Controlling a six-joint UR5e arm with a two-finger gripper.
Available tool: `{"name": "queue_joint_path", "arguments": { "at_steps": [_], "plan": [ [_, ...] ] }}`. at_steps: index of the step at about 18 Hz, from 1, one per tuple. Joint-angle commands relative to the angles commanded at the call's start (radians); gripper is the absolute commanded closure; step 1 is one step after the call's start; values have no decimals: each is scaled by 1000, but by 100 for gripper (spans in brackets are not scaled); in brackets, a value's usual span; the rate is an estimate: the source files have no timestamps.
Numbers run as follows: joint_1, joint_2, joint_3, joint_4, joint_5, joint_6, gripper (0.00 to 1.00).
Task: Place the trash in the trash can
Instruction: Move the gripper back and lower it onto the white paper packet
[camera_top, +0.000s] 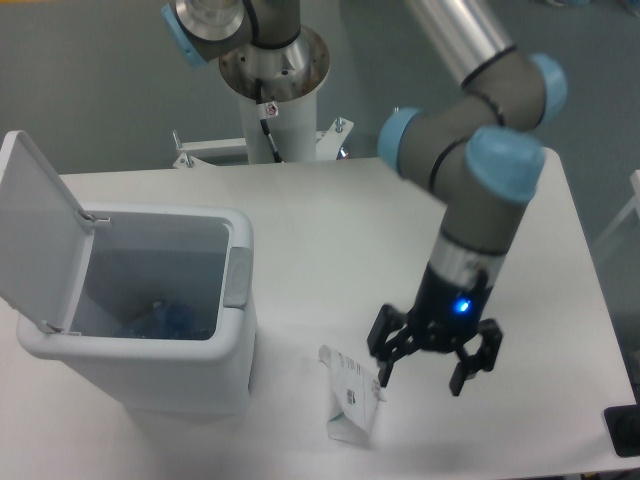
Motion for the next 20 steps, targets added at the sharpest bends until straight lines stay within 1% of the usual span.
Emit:
{"name": "queue_joint_path", "arguments": {
  "at_steps": [4,6,8,9,10,11,13,14,15,20],
  "plan": [
    [-41,0,-52,-2,63,-6,0],
    [-64,-18,-65,0,107,-6,0],
    [-89,-34,-60,0,167,-8,4],
    [-104,-43,-57,0,183,-9,8],
    [-109,-46,-54,0,187,-9,15],
    [-109,-48,-52,-2,189,-11,31],
    [-111,-48,-52,-2,195,-11,72],
    [-111,-48,-52,-2,201,-11,89],
    [-111,-46,-51,-2,210,-9,100],
    [-108,-41,-20,-2,215,-9,100]
  ]
}}
